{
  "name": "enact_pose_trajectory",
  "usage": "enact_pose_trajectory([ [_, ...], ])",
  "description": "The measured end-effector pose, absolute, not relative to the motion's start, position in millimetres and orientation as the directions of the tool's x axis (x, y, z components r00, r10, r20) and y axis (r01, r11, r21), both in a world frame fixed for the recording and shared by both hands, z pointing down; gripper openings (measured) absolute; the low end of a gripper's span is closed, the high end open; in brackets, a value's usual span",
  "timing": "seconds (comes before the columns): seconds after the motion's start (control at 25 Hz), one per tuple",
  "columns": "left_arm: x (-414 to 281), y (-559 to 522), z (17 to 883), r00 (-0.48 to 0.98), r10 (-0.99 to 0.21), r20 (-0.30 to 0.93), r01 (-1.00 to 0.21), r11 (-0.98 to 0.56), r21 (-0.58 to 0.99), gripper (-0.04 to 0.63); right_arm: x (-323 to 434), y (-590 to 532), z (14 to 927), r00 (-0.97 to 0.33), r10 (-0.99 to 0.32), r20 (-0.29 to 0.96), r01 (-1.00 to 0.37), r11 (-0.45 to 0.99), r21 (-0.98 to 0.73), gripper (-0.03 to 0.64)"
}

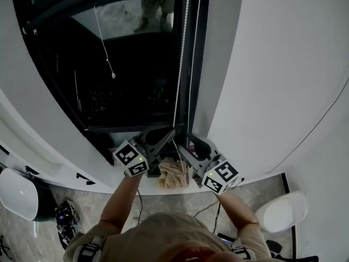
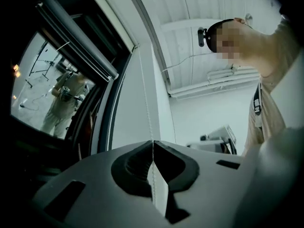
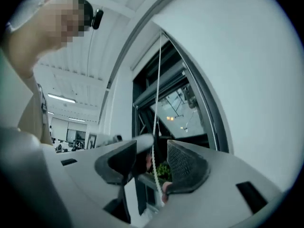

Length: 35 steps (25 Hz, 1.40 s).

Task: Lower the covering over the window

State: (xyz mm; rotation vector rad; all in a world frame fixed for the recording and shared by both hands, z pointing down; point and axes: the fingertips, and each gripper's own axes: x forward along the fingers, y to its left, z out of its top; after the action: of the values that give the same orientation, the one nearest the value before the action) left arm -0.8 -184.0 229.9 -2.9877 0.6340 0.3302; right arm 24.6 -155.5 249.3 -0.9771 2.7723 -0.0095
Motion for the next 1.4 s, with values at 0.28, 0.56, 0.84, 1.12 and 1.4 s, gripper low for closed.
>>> enact_pose_trajectory([
  [0.28, 13.6, -148.0, 278.6, 0.924, -0.339, -0.179, -0.336, -0.941, 0.051, 0.023, 6.6, -187.3, 159.3, -0.743, -0.616, -0.262, -0.652, 0.754, 0.075, 0.099],
  [0.56, -0.4, -140.0, 285.4, 0.940, -0.305, -0.155, -0.303, -0.952, 0.036, 0.023, -3.9, -185.8, 165.6, -0.746, -0.624, -0.233, -0.658, 0.744, 0.113, 0.006],
  [0.84, -41.6, -176.3, 200.6, 0.903, -0.291, -0.315, -0.294, -0.955, 0.040, 0.126, -27.2, -178.4, 324.7, -0.804, -0.581, 0.125, -0.589, 0.807, -0.036, 0.005],
  [1.12, 53.0, -198.6, 160.6, 0.963, -0.167, -0.210, -0.185, -0.980, -0.070, 0.247, -20.4, -189.9, 313.1, -0.790, -0.606, 0.095, -0.608, 0.794, 0.009, 0.005],
  [1.4, 43.9, -185.2, 171.7, 0.932, -0.219, -0.288, -0.249, -0.966, -0.070, 0.015, -6.1, -183.3, 335.6, -0.781, -0.615, 0.104, -0.621, 0.783, -0.037, 0.005],
])
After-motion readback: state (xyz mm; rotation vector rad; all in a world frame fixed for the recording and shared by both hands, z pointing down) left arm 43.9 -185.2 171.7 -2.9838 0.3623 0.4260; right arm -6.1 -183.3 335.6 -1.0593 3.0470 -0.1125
